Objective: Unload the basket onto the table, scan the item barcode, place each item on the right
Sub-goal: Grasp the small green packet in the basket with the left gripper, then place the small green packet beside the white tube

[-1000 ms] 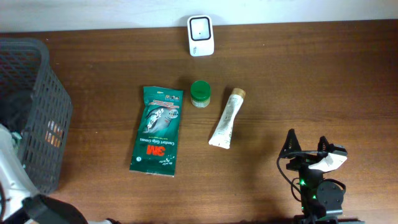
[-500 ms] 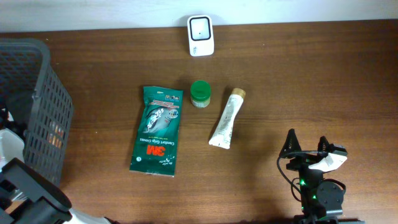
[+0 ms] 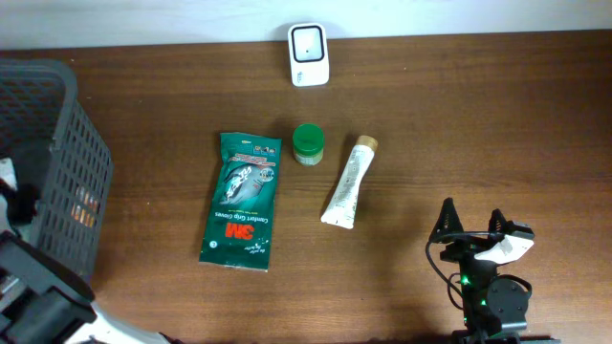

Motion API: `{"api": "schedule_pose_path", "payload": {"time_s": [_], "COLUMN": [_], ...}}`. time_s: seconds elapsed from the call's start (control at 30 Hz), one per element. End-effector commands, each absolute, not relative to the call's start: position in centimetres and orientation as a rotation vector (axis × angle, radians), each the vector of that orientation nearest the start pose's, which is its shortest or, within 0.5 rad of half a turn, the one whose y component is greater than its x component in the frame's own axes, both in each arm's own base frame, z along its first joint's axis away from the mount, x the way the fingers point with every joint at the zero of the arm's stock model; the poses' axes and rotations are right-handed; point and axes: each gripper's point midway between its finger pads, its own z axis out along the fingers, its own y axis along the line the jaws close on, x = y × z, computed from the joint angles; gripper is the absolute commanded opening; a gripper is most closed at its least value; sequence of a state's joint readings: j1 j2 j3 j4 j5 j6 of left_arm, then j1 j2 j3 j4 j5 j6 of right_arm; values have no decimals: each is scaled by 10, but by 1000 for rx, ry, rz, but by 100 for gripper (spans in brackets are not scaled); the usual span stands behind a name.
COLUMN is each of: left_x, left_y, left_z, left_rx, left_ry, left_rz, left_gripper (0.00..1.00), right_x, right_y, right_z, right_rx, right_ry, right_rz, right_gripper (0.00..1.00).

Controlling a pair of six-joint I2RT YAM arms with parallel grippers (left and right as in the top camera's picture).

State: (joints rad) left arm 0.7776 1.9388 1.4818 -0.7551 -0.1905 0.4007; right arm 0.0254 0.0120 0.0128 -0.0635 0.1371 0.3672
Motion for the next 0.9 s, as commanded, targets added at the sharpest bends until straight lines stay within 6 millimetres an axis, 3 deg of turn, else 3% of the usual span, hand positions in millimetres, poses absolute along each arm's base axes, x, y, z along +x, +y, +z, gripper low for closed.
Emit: {"api": "schedule_pose_path", "payload": {"time_s": [0.0,0.1,0.17,0.27,0.33,0.37,0.4,0.47,0.53,0.6,0.67,0.7,0.73,0.8,0.83,0.87], "left_x": [279,277,276,286,286,286,287,301,321,328,328,328,339,360,376,384], "left_y": [346,348,347,352,353,352,348,345,344,331,295,276,216,142,88,47], "left_z": [63,49,40,42,42,42,44,81,169,294,380,404,439,434,415,394], "left_rx": [-608,-619,-620,-614,-614,-616,-605,-581,-665,-704,-625,-598,-502,-435,-336,-250], "left_ry": [2910,2935,2952,2905,2901,2906,2910,2829,2571,2222,1993,1924,1828,1860,1946,2031], "left_rz": [595,581,569,573,576,570,569,615,693,750,762,738,599,352,224,149], "left_gripper": [61,59,48,39,10,0,0,0,0,0,0,0,0,0,0,0], "right_x": [245,245,245,245,245,245,245,245,245,245,245,245,245,245,245,245], "right_y": [-19,-19,-19,-19,-19,-19,-19,-19,-19,-19,-19,-19,-19,-19,-19,-19], "right_z": [158,158,158,158,158,158,158,158,158,158,158,158,158,158,158,158], "right_rx": [391,391,391,391,391,391,391,391,391,391,391,391,391,391,391,391], "right_ry": [1595,1595,1595,1595,1595,1595,1595,1595,1595,1595,1595,1595,1595,1595,1595,1595], "right_rz": [186,187,186,187,187,186,186,187,187,187,187,186,187,187,187,187], "right_gripper": [98,98,98,98,98,98,98,98,98,98,98,98,98,98,98,98]}}
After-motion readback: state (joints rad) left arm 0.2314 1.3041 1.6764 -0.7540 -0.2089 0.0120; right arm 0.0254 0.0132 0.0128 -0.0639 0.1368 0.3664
